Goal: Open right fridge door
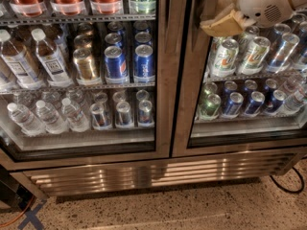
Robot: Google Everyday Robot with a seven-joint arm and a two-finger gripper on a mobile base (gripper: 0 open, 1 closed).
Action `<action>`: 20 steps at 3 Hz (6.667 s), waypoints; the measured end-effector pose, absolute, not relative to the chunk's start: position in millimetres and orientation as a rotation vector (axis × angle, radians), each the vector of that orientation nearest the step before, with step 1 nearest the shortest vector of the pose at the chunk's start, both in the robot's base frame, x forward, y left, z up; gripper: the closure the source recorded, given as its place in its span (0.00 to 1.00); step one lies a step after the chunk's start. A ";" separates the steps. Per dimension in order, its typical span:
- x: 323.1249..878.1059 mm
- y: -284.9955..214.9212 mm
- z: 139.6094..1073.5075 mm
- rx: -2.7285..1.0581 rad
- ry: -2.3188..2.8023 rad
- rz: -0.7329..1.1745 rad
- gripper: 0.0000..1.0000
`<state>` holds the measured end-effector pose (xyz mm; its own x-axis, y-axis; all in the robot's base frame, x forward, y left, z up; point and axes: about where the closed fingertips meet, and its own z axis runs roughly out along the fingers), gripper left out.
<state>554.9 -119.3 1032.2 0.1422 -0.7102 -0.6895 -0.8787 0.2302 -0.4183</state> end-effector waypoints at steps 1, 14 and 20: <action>554.9 -119.3 1032.2 -1.521 1.608 0.237 0.59; 537.1 -105.4 1042.7 -1.490 1.507 0.276 0.00; 535.9 -94.9 1055.0 -1.488 1.423 0.283 0.00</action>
Offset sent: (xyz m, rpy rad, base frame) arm 0.0000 0.0000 0.0000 0.0000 0.0000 0.0000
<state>535.9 -94.9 1055.0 0.2758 -0.6094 -0.7433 -0.8476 0.2105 -0.4871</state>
